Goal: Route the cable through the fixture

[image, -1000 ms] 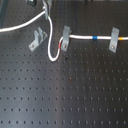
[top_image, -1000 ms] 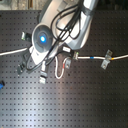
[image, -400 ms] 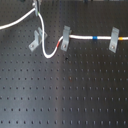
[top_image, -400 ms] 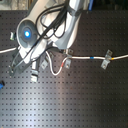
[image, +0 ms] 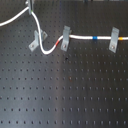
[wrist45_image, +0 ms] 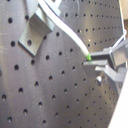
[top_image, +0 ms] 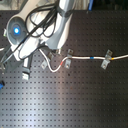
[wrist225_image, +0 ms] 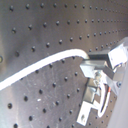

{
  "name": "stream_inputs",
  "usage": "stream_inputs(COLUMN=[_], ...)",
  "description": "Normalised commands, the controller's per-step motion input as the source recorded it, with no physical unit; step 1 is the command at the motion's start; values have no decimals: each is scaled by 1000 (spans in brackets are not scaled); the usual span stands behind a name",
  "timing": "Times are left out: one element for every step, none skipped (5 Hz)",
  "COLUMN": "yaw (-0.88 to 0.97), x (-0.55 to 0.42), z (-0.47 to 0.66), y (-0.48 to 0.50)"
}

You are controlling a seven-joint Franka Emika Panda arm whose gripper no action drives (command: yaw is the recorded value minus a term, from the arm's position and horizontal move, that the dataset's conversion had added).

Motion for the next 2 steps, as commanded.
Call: stream_inputs(yaw=[0, 0], x=[-147, -91], z=[555, 173], y=[266, 144])
